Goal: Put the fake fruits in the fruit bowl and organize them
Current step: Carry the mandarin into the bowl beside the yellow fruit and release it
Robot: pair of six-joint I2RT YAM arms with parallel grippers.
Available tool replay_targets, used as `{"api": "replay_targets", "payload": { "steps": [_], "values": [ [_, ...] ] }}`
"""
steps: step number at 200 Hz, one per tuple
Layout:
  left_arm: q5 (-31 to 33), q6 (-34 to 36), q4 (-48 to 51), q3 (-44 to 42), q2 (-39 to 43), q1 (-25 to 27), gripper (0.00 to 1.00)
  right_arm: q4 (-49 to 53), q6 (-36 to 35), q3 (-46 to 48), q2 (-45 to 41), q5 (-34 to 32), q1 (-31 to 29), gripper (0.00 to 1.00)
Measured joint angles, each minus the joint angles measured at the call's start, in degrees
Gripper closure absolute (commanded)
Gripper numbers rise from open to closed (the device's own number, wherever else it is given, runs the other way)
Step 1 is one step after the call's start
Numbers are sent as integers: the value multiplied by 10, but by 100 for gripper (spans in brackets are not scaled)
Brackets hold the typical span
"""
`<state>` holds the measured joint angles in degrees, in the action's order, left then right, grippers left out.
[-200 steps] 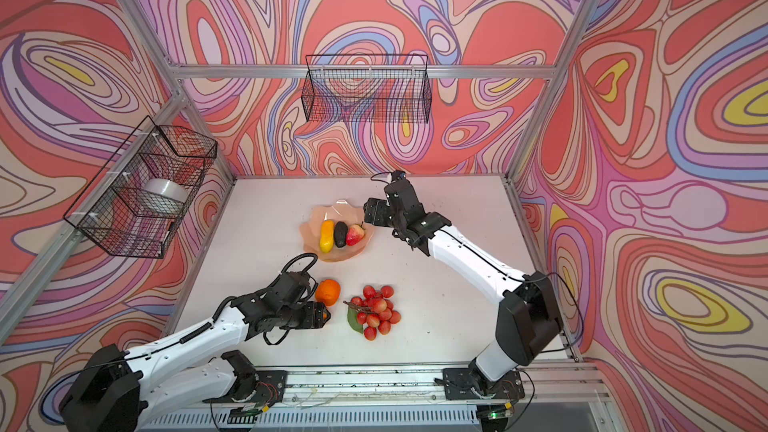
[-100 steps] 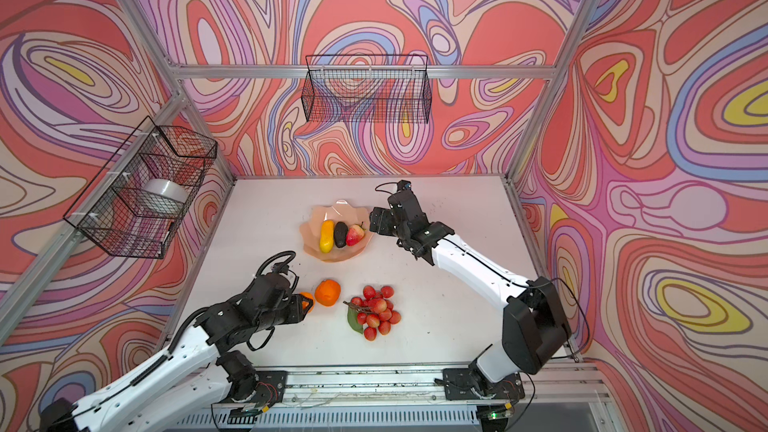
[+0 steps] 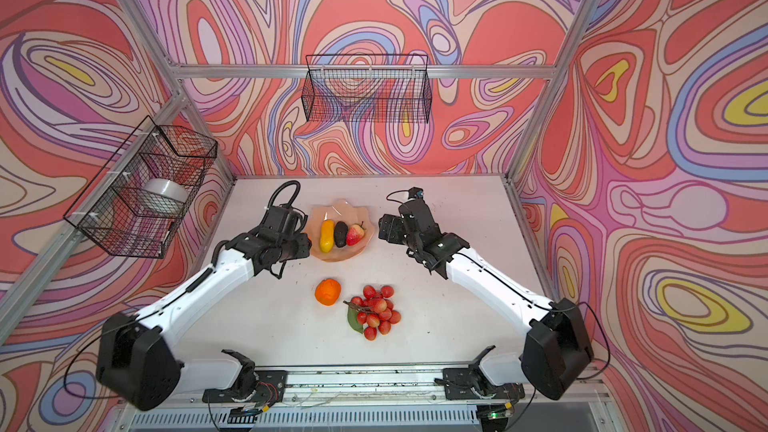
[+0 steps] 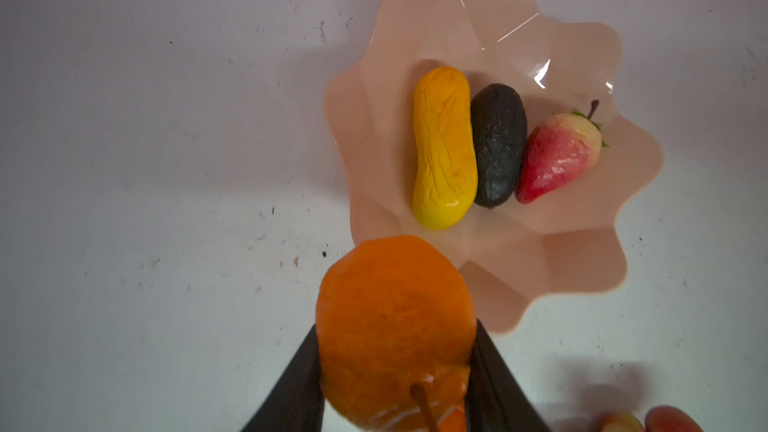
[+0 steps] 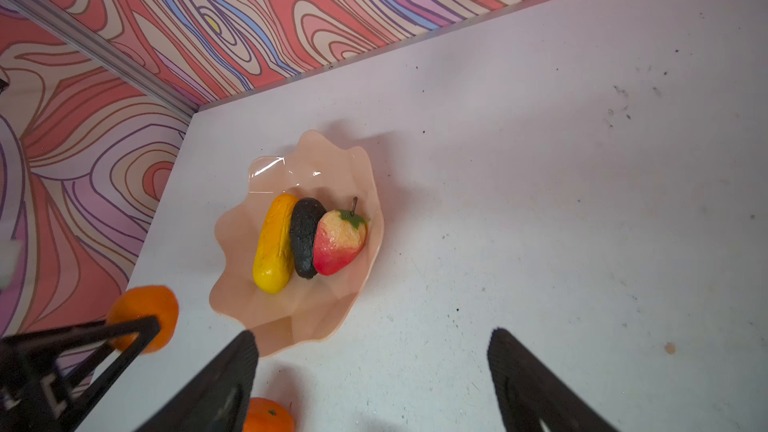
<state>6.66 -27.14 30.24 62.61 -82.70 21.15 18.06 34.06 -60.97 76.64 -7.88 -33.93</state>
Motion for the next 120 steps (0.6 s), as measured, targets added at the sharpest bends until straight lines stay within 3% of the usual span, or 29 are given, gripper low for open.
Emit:
{"api": "replay_targets", "payload": {
  "steps": [31, 62, 120],
  "values": [
    [-13, 17, -2, 111, -129, -13, 61, 14, 4, 31, -43, -18, 1, 9],
    [-15, 18, 3, 174, -205, -13, 62, 31, 8, 47, -65, -30, 2, 9],
    [-4, 14, 19, 187, -243, -17, 62, 39, 7, 48, -75, -42, 2, 9]
  ]
}}
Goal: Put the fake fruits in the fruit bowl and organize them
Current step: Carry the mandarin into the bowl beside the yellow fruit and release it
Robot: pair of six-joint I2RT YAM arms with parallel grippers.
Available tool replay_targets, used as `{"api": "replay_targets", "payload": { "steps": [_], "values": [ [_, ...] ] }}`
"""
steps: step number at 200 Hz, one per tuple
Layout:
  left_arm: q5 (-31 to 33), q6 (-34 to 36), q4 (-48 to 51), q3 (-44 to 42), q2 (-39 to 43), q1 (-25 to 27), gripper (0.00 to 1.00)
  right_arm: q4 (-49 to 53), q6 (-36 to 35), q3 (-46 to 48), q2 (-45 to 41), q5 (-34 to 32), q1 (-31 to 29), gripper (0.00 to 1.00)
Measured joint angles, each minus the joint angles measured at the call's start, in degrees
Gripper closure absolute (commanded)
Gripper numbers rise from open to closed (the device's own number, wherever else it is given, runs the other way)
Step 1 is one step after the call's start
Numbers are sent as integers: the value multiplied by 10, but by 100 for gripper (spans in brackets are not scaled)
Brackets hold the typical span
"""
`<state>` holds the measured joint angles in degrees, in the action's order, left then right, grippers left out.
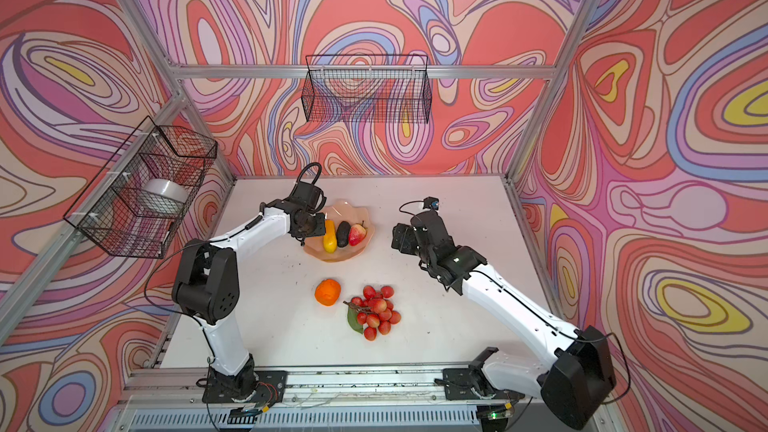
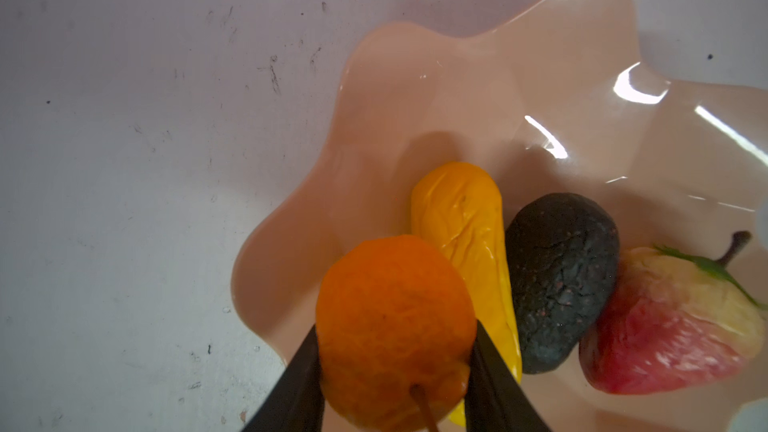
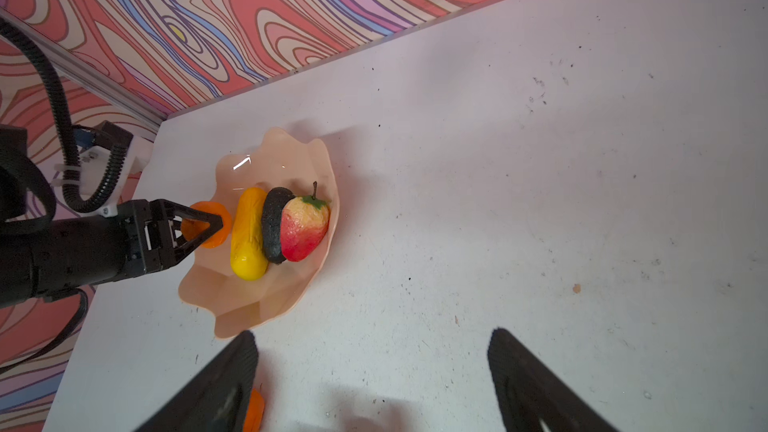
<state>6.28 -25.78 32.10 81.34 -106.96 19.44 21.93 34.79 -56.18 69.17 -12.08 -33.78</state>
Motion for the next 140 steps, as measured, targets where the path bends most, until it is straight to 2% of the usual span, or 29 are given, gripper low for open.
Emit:
{"api": "replay_targets", "payload": {
  "steps": [42, 75, 114, 140],
  "values": [
    [2, -5, 7, -5, -1, 0, 52, 0, 0, 0, 5, 0, 0, 9],
    [4, -10, 20, -5, -9, -2, 33, 0, 0, 0, 10, 1, 0, 9],
    [2, -14, 22, -5, -3, -6, 29, 0, -3, -3, 18, 4, 0, 11],
    [-1, -15, 19, -13, 46, -9, 28, 12, -7, -24, 48, 15, 0, 14]
  ]
}}
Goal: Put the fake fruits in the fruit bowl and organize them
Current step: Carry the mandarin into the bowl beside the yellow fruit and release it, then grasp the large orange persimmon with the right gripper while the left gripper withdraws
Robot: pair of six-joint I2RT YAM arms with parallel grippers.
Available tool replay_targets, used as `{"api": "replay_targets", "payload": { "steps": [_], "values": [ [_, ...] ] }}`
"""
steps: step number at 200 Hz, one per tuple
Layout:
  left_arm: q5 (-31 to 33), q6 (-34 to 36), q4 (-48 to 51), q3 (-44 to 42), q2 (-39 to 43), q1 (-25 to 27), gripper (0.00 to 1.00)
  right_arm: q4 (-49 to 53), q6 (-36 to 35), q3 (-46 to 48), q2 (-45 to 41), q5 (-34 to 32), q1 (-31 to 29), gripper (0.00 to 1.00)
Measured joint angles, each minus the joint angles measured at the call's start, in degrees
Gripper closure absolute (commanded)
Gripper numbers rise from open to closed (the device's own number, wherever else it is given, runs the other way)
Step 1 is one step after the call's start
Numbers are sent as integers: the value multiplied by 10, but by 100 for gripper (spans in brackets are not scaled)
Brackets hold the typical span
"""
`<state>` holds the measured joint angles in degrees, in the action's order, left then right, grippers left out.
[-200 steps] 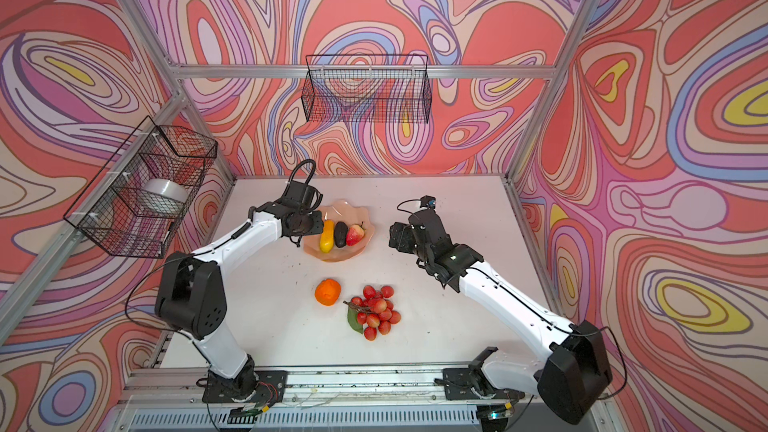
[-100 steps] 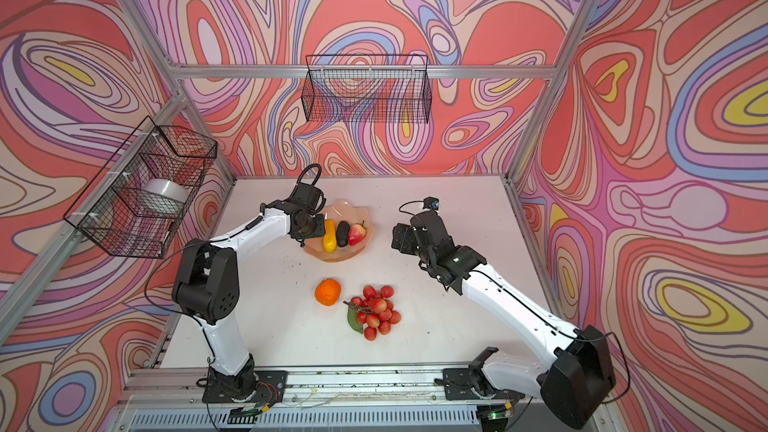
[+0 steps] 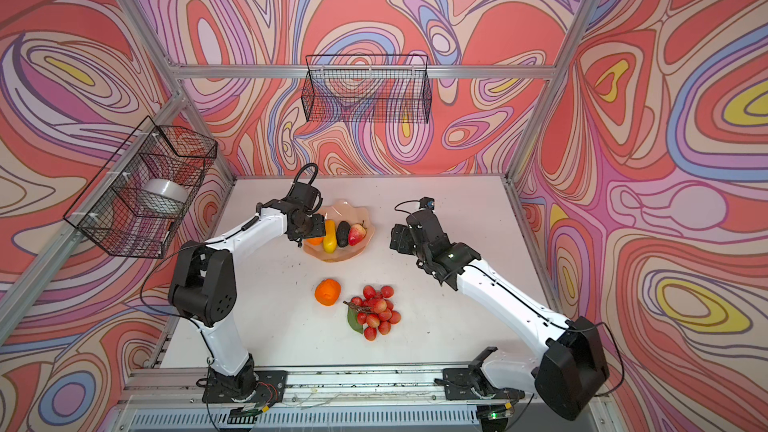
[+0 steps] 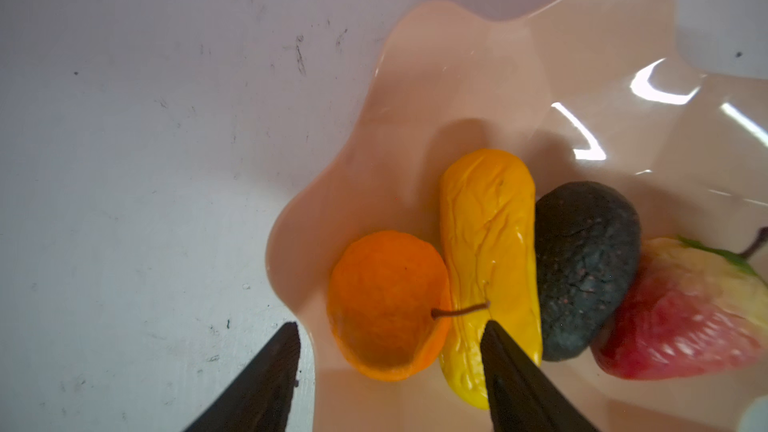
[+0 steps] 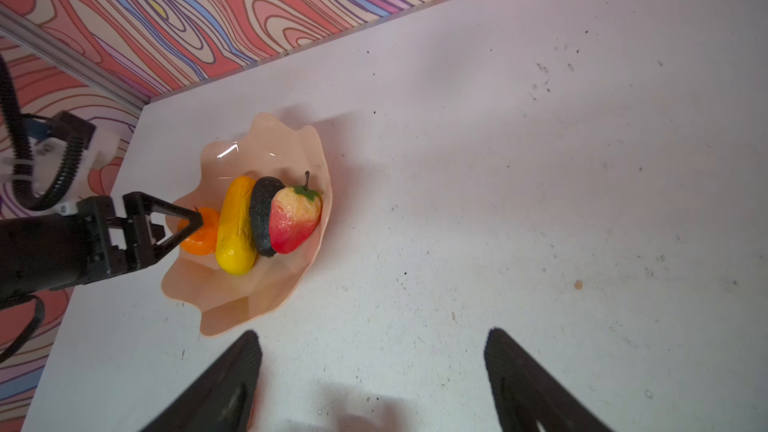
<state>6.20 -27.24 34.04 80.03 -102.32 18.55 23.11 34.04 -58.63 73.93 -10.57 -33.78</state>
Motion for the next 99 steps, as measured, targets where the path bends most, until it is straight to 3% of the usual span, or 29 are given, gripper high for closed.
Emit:
{"api": "replay_targets", "payload": {
  "steps": [32, 64, 99],
  "values": [
    [8, 4, -44, -55, 164, -4, 22, 10, -5, -43, 61, 25, -21, 14],
    [33, 18, -141, -197, 422, -6, 14, 6, -8, -87, 143, 55, -84, 15],
    [50, 7, -150, -346, 645, -6, 11, 5, -6, -125, 233, 88, -146, 15]
  ]
}}
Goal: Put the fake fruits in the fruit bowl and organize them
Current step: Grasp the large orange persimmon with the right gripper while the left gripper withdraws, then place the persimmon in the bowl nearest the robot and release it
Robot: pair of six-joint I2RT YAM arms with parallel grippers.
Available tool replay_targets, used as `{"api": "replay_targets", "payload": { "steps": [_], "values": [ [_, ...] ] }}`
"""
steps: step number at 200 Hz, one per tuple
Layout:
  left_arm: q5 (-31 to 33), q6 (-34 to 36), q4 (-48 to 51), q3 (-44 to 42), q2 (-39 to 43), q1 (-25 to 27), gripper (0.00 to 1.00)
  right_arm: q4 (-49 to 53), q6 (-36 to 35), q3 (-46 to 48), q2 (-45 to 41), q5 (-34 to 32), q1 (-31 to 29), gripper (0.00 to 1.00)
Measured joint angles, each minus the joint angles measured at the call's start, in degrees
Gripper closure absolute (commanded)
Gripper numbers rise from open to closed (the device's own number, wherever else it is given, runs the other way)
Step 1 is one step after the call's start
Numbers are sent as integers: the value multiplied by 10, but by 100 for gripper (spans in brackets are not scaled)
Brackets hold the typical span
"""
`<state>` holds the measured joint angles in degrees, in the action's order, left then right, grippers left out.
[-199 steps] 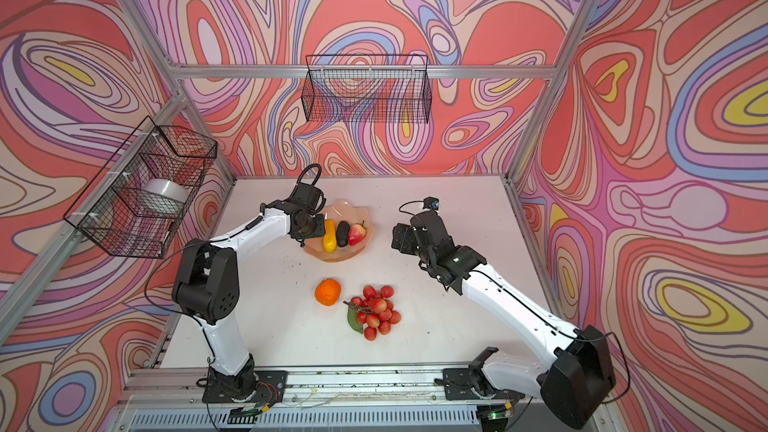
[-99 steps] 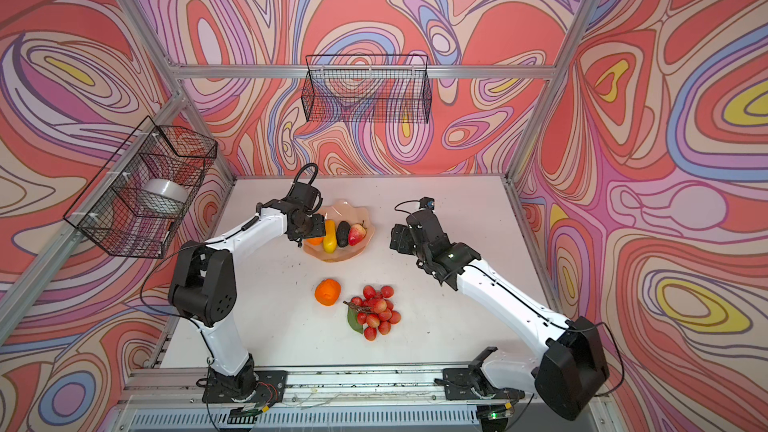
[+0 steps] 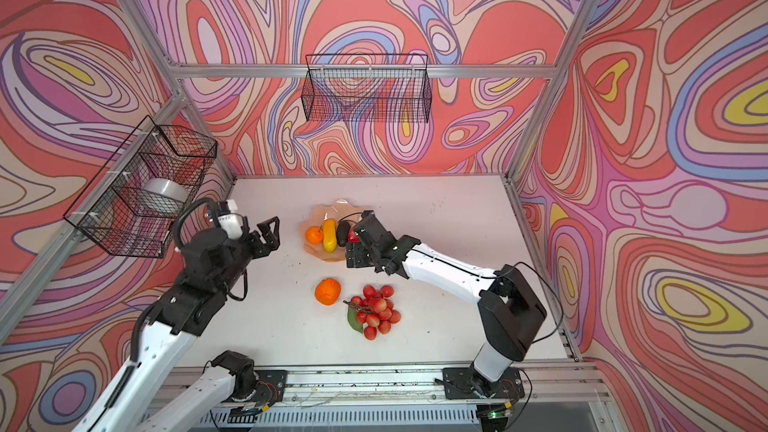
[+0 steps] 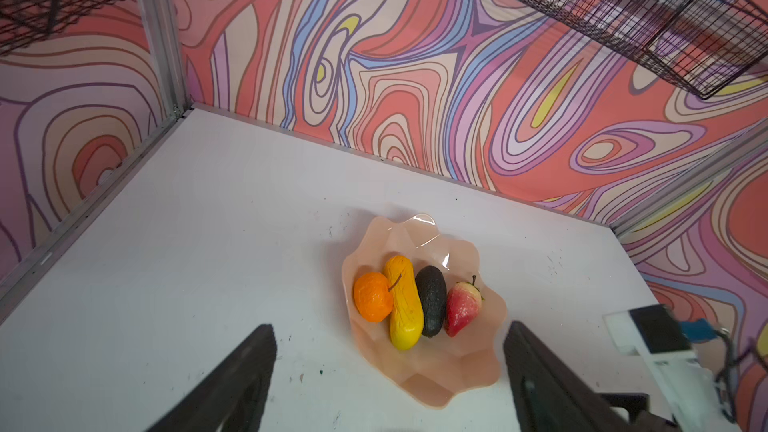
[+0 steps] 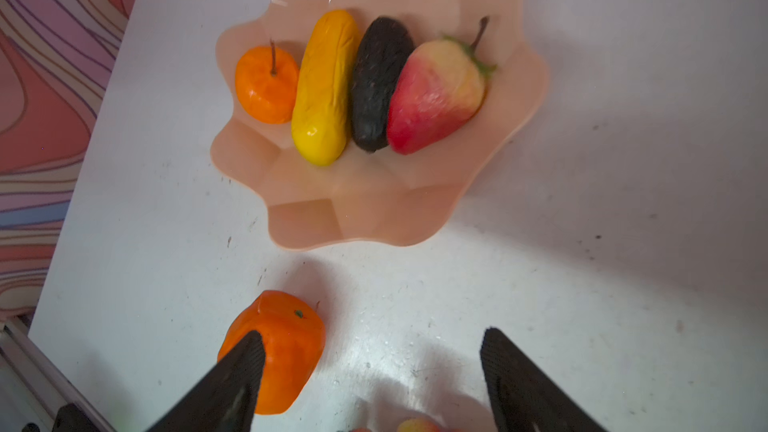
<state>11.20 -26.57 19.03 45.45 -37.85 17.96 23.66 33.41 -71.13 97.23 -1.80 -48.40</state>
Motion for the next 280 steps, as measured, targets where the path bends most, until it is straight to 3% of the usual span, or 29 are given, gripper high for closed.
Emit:
{"api": "replay_targets", "payload": {
  "steps": [33, 71, 158, 181, 202, 221, 280],
  "values": [
    [33, -35, 70, -86, 139, 0, 8, 9, -2, -34, 59, 19, -42, 15],
    [73, -63, 131, -95, 222, 0, 7, 31, -21, -87, 111, 27, -69, 14],
    [64, -65, 149, -83, 196, 0, 7, 40, -32, -108, 178, 48, -94, 15],
    [61, -65, 149, -83, 195, 0, 8, 41, -31, -108, 191, 52, -98, 22],
    [58, -64, 149, -83, 195, 0, 7, 40, -28, -108, 191, 53, -98, 37],
    [57, -64, 149, -83, 195, 0, 7, 35, -22, -108, 191, 55, -98, 45],
    [52, -63, 149, -83, 195, 0, 7, 32, -27, -112, 114, 39, -95, 49]
  ]
}}
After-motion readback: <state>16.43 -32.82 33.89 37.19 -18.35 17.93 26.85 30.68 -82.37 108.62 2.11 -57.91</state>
